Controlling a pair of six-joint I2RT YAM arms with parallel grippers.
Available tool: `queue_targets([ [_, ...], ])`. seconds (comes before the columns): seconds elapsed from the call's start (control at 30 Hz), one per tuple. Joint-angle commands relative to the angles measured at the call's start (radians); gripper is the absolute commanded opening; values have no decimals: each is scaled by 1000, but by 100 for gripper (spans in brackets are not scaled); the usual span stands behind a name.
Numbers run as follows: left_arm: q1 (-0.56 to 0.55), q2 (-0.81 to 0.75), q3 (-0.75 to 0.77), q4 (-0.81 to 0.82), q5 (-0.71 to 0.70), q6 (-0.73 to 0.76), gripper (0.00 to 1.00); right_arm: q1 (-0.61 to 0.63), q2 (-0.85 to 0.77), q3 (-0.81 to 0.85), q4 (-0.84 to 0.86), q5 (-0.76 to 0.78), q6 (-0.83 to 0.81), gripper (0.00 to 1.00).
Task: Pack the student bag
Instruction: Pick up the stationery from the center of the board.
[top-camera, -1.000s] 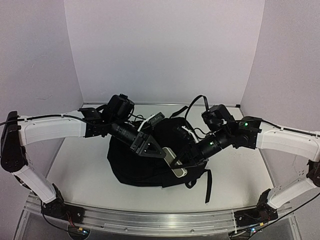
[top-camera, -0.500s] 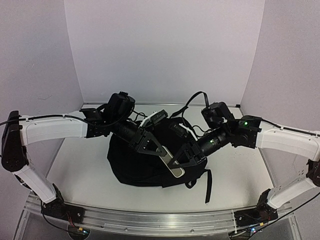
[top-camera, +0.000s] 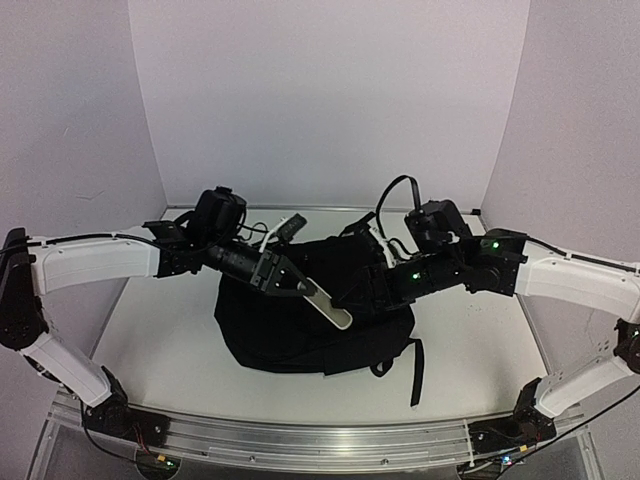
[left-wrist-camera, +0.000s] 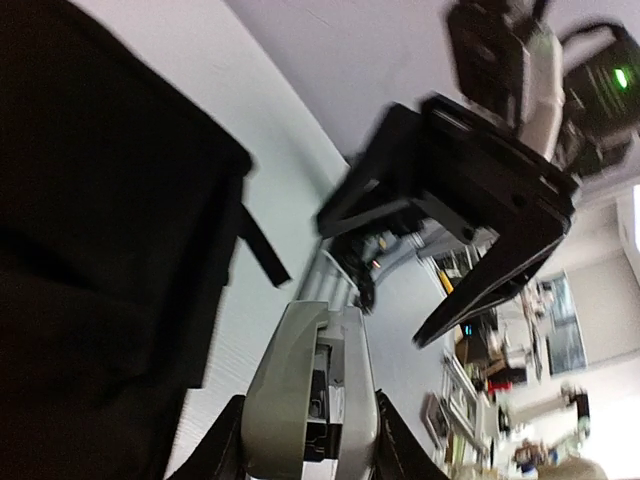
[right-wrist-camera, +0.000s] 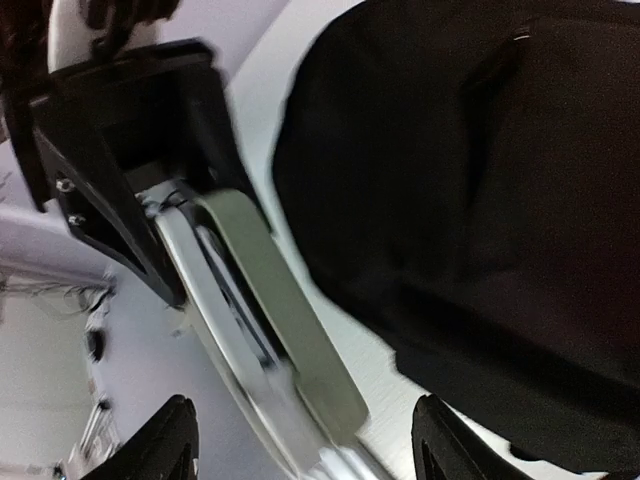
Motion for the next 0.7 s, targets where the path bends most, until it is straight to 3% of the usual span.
queue_targets([
  [0.0,153,-126,-48,-55,-286,-108,2,22,46,104,-76,563,43,69],
  [0.1,225,-163,-79,-107,-392,-150,1,40,132,173,-103,666,40,68],
  [0.33,368,-253,-178,-89,-456,-250,0,60,403,379,-175,797,-23,67],
  [0.67,396,-301,-219,-82,-479,-258,2,85,621,550,-220,782,-121,70],
])
